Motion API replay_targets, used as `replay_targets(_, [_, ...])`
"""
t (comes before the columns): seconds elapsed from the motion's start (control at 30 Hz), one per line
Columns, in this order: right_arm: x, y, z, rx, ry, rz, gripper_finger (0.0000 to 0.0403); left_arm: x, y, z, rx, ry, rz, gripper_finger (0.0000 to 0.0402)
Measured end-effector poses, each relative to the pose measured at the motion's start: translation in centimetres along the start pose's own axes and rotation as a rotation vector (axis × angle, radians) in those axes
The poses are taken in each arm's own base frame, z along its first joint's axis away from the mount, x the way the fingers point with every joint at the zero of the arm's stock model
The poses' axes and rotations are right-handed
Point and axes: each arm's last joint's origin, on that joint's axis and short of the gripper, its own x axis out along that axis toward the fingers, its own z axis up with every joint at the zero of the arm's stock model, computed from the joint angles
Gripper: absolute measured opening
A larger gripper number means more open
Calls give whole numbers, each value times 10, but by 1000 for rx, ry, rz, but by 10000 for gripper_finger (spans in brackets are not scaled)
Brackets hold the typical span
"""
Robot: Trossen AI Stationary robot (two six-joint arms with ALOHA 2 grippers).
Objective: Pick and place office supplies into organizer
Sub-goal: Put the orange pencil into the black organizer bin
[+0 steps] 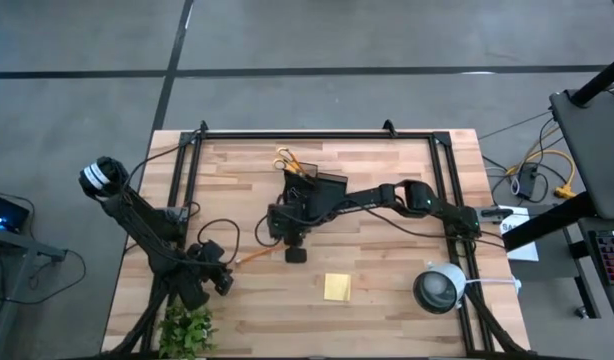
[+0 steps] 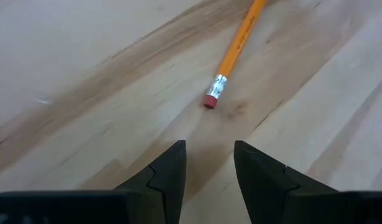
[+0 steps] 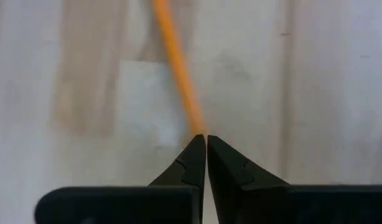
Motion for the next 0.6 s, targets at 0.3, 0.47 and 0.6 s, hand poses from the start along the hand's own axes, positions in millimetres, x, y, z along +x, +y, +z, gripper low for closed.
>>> replay_targets(0.3, [0,37,-4,-47,65,87,9,6,6,0,22,-49,-25,120])
replay_targets(0.47, [-3,51,-4,-48,63,100,9,10,15,1,31,-66,-10,120])
replay_targets(0.6, [-20,51,3,-59,5,-5,9,13,19,1,36,-71,-2,120])
